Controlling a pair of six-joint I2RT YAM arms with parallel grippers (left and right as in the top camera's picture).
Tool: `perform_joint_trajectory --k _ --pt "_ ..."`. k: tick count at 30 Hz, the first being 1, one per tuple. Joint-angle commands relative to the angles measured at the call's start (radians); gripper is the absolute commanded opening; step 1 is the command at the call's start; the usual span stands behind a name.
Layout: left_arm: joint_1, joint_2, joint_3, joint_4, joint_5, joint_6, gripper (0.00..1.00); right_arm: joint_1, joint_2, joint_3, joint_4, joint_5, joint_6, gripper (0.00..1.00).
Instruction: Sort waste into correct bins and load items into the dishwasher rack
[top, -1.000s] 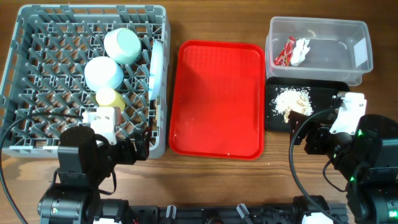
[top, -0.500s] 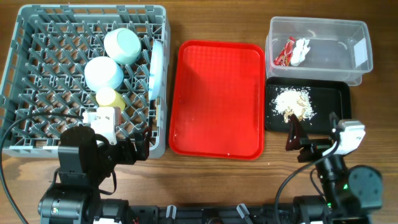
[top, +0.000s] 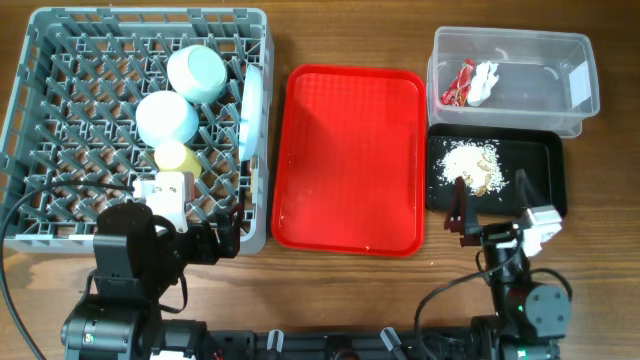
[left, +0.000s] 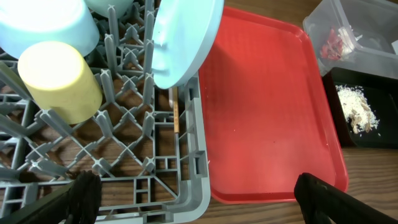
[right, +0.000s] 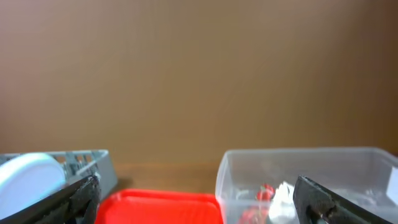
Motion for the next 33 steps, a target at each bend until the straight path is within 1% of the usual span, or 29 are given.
perform_joint_trajectory --k 1,2,6,8,10,33 --pt "0.000 -0.004 -0.004 0.003 0.016 0.020 1.00 0.005 -0.017 -0.043 0.009 0.082 -0.013 1.00" --pt "0.000 -0.004 -0.004 0.003 0.016 0.020 1.00 0.005 -0.017 -0.059 0.008 0.084 -0.018 1.00" --pt "0.000 -0.004 -0.004 0.003 0.016 0.020 1.00 0.003 -0.017 -0.061 -0.126 0.078 -0.051 1.00" --pt "0.000 -0.004 -0.004 0.003 0.016 0.020 1.00 -0.006 -0.017 -0.061 -0.141 0.036 -0.135 1.00" --pt "0.000 -0.004 -0.004 0.003 0.016 0.020 1.00 -0.016 -0.017 -0.061 -0.144 0.023 -0.169 1.00" --pt "0.000 -0.004 -0.004 0.003 0.016 0.020 1.00 -0.017 -0.016 -0.061 -0.144 0.019 -0.163 1.00"
